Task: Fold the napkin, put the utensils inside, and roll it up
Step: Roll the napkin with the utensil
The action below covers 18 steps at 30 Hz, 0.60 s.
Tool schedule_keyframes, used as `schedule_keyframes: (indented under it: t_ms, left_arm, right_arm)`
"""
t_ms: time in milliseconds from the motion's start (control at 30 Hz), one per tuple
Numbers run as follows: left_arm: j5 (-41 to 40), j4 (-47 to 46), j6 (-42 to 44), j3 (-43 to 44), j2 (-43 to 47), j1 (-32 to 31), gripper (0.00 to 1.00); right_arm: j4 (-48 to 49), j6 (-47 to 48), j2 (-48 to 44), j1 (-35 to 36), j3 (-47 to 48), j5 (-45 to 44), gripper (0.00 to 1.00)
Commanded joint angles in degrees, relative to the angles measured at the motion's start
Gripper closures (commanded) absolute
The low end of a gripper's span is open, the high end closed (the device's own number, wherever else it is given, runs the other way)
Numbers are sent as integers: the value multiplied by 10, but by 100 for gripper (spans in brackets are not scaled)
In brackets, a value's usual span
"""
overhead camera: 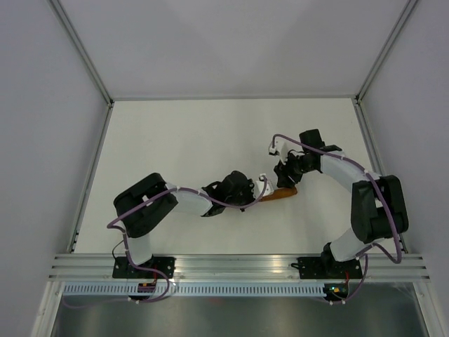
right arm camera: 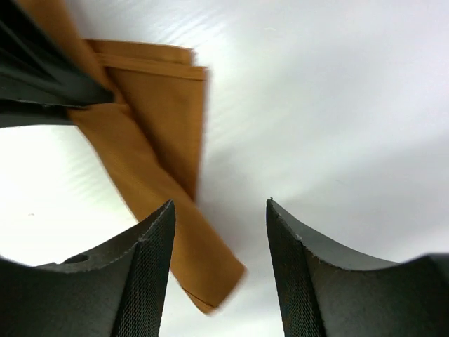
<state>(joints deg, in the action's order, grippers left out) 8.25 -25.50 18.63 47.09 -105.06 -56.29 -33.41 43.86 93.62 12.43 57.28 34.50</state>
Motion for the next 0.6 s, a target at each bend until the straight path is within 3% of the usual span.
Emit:
schedule_keyframes:
  t_ms: [0,333,467,567]
  left_arm:
    - [106,119,-57,25,-33,14,98]
    - [269,294,-95,140,-115,77,98]
    - [294,338,-104,179,-144,91,98]
    - [307,367,-105,197,-155,97,98]
  right_arm:
    - [107,-3,-84,-20,-44,-23,40]
    - [102,89,-295,-9,-189,12,36]
    - [112,106,-331,50,-236,-28,36]
    - [182,103,-350,113,-289,-97,36]
